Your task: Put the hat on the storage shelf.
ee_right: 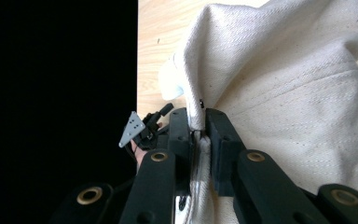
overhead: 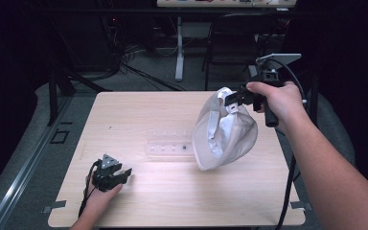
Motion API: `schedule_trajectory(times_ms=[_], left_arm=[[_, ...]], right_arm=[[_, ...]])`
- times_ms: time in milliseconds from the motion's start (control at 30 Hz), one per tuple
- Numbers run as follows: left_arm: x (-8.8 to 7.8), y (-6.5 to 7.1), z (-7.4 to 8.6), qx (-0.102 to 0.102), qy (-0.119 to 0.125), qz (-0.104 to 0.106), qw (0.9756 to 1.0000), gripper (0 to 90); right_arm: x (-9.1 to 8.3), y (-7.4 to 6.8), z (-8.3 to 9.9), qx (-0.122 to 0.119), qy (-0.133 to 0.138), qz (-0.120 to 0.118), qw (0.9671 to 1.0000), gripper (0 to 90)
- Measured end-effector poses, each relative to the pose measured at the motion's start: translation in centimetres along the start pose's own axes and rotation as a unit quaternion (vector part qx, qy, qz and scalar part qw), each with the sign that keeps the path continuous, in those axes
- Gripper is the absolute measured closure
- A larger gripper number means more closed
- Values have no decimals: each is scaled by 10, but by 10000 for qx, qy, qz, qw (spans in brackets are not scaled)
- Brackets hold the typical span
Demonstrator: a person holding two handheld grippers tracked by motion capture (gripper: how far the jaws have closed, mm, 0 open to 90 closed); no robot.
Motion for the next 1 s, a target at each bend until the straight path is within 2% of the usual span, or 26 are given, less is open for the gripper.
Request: schedule_trajectory(times_ms=[267,633,1000], left_arm=[[0,-1,0,25,10,0,10000,513],[-1,-1,0,17,-6,31,10000,513],[-1,-1,-1,13,3,43,10000,512]], right_arm=[[5,-6,-14,40,220,-60,9997,814],[19,-14,-33,183,390,-145,9990,815],[32,-15,-51,401,603,-168,9972,814]])
Point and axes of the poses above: each handheld gripper's, and its own axes: x roughly forward along the jaws, z roughly out of its underside, y roughly to its right, the point moved 8 cm from there along x, roughly forward along the jaws, and after that the axes turned 7 degrees about -y, right-handed, at the moved point
